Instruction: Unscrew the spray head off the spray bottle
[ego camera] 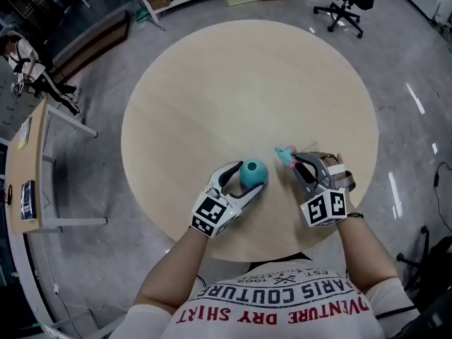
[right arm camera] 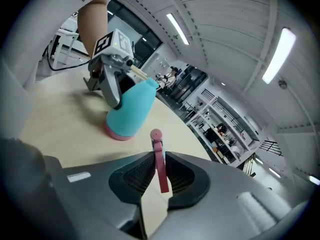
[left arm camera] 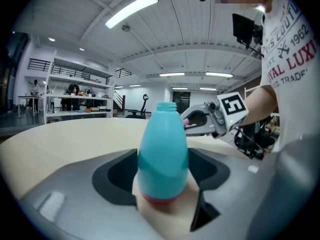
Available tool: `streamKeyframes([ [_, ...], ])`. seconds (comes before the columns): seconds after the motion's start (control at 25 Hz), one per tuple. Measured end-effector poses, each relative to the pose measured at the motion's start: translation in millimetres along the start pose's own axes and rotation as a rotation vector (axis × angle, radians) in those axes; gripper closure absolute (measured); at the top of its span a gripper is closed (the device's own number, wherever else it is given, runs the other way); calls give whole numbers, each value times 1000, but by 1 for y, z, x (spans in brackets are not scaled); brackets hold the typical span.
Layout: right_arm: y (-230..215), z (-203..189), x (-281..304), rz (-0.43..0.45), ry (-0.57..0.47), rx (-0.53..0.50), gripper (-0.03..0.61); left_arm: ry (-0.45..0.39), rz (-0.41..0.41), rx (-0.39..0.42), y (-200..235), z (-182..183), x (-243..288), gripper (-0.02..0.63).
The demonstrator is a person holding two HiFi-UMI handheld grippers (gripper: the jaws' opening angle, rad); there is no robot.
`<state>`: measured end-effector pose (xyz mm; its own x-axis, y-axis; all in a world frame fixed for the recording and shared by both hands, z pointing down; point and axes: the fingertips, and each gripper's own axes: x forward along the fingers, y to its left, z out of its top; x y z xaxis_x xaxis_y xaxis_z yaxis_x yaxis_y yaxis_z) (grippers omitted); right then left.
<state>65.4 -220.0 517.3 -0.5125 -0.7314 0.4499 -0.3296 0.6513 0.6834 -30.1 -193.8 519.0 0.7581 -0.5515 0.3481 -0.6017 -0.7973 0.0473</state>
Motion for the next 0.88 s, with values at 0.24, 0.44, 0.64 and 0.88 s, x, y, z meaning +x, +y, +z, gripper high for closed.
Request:
streamKeyframes([
  [0.24,29,-24,17,81,50,59,499,-7,-6,-2,-3,0,4,299],
  [0.44,45,-35,20,170,63,179,434,-5,-8,0,-3,-1,5,298],
  [0.64,51,-30,18,247,48,280,347,-14,-12,-4,-4,-2,3,299],
  [0.88,45,-21,3,270,14,380,250,-39,-3,-19,-6,8,-5,224],
])
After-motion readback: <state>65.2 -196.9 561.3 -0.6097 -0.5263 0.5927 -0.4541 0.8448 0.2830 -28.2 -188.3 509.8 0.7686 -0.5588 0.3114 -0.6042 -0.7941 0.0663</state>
